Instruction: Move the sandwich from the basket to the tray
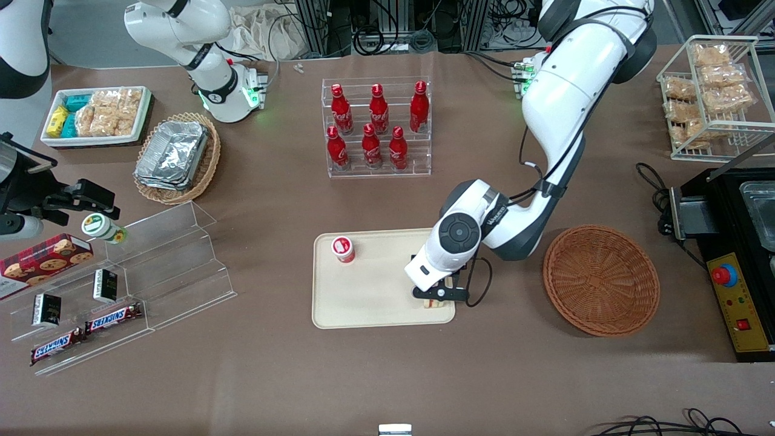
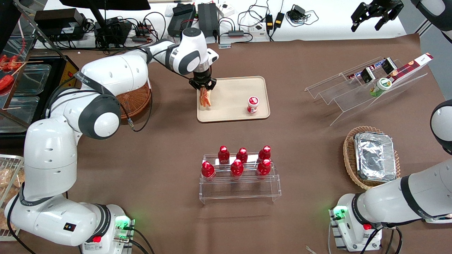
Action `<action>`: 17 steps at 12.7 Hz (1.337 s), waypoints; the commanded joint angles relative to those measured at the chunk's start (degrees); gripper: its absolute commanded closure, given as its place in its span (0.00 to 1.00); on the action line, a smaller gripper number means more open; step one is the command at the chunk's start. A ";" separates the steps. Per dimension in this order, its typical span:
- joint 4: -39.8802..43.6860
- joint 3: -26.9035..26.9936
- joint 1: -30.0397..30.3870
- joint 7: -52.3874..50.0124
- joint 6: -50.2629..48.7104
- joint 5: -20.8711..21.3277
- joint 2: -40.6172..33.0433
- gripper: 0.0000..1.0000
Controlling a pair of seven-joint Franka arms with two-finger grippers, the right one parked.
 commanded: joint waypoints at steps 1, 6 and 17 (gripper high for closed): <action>1.44 0.49 -1.63 -0.84 0.08 1.32 0.87 1.00; 1.53 0.49 -1.63 -1.89 0.70 1.41 1.67 0.00; 1.97 0.49 7.76 -2.78 -13.15 -1.04 -12.72 0.00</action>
